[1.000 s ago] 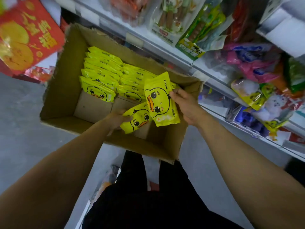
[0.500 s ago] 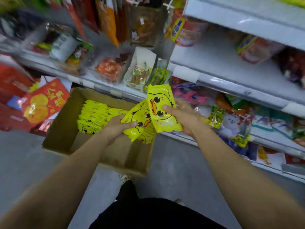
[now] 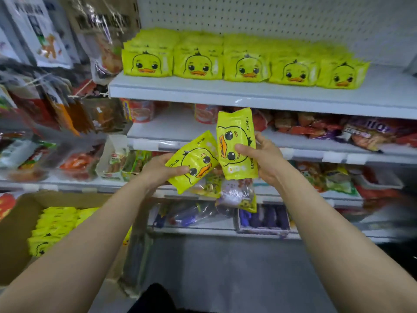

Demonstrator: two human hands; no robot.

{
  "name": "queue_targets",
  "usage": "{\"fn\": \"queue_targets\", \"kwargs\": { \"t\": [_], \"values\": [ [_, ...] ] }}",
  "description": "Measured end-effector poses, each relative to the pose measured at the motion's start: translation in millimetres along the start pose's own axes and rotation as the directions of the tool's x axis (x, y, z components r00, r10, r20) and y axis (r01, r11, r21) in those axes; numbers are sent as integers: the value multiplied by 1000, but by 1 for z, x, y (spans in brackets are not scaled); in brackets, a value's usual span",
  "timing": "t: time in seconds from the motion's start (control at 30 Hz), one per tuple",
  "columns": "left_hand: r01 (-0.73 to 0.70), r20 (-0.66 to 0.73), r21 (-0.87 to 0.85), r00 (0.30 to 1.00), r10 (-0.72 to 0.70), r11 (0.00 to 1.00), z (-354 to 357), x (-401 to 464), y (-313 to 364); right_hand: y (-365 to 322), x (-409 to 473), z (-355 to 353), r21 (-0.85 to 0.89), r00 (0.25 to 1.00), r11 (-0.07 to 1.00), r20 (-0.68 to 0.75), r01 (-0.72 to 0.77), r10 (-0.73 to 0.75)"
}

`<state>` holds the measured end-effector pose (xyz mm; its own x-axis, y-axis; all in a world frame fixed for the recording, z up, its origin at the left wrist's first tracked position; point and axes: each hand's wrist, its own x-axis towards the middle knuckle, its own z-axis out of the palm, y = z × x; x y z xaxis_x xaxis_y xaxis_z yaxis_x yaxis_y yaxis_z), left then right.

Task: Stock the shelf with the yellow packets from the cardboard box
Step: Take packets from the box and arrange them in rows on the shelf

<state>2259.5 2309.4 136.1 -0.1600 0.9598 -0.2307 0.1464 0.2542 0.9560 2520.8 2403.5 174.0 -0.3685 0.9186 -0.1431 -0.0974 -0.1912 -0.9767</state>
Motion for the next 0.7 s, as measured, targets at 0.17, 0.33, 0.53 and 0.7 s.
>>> {"fn": "queue_targets", "kwargs": {
  "t": [0.17,0.33,0.53,0.7],
  "values": [
    [-104,124,106,988,91,989,58,17,62,-40,-22,-69,-87,986,991,-124,103,-113],
    [-196,216,235,965,145,952,99,57,111,-67,-27,-129,-163,953,974,-235,157,-193],
    [-245,315,216,934,170,945,154,114,159,-107,-5,-202,-264,914,951,-324,163,-246],
    [-351,425,288,881,209,891,185,169,205,-153,42,-254,-327,896,931,-346,162,-278]
  ]
}}
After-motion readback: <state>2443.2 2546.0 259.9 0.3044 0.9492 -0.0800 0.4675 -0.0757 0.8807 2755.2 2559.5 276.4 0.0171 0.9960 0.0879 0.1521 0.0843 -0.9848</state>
